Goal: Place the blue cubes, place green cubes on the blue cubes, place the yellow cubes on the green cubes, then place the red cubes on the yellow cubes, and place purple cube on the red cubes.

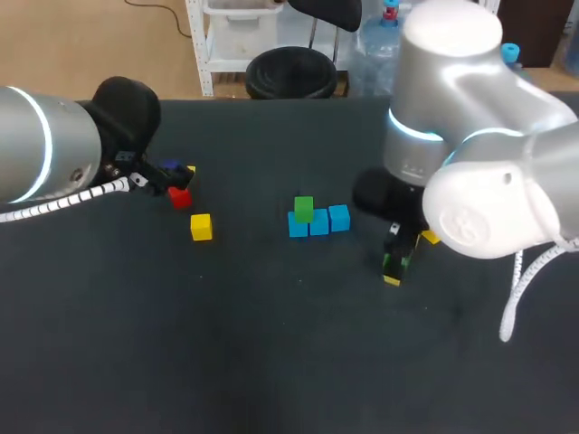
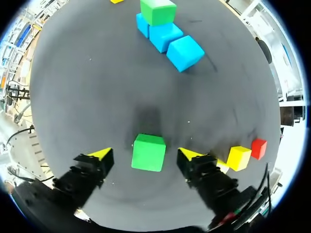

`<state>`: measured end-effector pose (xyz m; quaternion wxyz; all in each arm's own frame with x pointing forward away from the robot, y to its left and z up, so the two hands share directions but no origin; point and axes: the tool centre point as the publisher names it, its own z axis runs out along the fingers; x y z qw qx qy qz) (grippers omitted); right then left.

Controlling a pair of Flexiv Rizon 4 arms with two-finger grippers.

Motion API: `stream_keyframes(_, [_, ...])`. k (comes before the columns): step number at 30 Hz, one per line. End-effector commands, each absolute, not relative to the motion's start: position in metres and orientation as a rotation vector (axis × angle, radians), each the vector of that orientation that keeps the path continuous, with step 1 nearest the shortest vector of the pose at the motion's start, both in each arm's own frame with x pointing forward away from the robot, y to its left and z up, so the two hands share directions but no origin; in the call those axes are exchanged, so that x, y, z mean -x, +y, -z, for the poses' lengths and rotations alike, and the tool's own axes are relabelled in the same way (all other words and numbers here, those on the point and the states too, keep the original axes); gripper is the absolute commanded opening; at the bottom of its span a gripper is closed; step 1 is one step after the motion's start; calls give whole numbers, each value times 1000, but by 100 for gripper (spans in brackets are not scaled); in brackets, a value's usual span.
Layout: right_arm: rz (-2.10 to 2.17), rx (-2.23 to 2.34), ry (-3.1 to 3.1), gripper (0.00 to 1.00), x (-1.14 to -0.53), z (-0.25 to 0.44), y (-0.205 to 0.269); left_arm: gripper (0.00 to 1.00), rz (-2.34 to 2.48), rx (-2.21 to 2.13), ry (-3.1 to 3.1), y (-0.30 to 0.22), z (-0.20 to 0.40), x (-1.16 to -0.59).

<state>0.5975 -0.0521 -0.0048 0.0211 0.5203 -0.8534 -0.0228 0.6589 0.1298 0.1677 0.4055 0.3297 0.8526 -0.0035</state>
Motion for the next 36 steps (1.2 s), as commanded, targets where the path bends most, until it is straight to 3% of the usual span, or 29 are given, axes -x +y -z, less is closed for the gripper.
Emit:
stream_keyframes(1, [57,-1623,-2652,0,-598,3,-51,100,7,-828,2148,129,-167,-659])
stream_keyframes(19, [76,-1743,-2611,0,-600,-25,-55,100,7,-828,2148,129,-167,-659])
stream_keyframes(36, [157,-2235,-2259,0,-613,-79,-16,100,7,-828,2148,129,-167,-659])
